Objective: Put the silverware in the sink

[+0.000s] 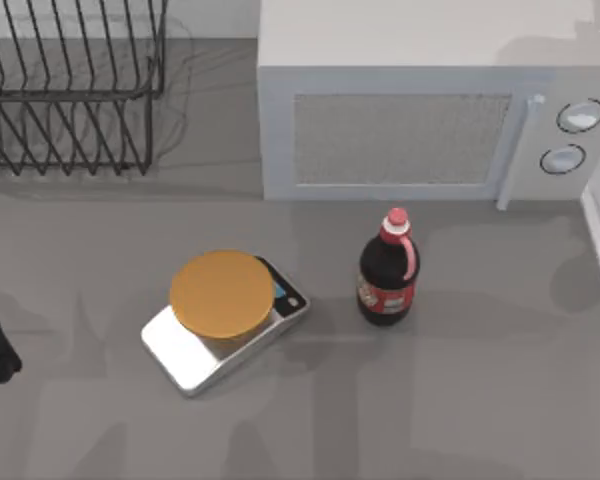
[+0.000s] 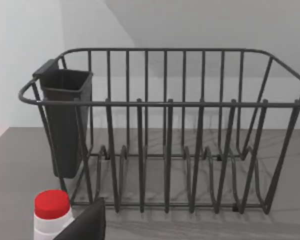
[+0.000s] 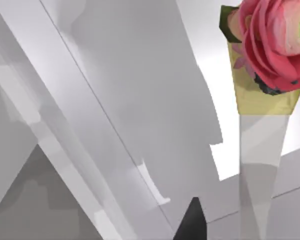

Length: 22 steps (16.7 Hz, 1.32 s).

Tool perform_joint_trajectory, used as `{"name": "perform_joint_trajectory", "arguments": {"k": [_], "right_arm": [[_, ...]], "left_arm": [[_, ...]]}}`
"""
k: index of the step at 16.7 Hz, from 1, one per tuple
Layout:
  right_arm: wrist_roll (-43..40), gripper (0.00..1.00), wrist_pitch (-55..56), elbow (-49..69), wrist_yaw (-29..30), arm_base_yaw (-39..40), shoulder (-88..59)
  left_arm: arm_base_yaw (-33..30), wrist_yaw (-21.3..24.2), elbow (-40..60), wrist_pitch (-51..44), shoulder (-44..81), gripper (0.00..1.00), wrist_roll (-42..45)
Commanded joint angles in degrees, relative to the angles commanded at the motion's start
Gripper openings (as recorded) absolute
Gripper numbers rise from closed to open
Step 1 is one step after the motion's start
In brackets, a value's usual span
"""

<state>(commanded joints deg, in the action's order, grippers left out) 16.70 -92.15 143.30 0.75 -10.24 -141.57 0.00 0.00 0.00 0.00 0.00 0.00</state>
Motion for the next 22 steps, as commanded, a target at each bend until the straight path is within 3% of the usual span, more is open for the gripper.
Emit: {"name": "perform_joint_trajectory", "arguments": {"k": [5,9,16,22], "right_arm": [[0.9,0.00,-4.4,18.9,0.1,0.9,-12.8],[1.1,0.00,-5.2,23.2,0.2,1.1,-15.7],[1.3,0.00,-3.2,20.8,0.1,0.8,-14.6],[1.2,0.00,7.8,3.4,0.1,1.2,-9.7]], "left_arm": [[0.0,0.0,0.0,0.0,0.0,1.00,0.0],[0.0,0.0,0.0,0.0,0.0,1.00,0.0],[0.0,0.0,0.0,0.0,0.0,1.00,0.0],[0.0,0.0,0.0,0.0,0.0,1.00,0.0]]}}
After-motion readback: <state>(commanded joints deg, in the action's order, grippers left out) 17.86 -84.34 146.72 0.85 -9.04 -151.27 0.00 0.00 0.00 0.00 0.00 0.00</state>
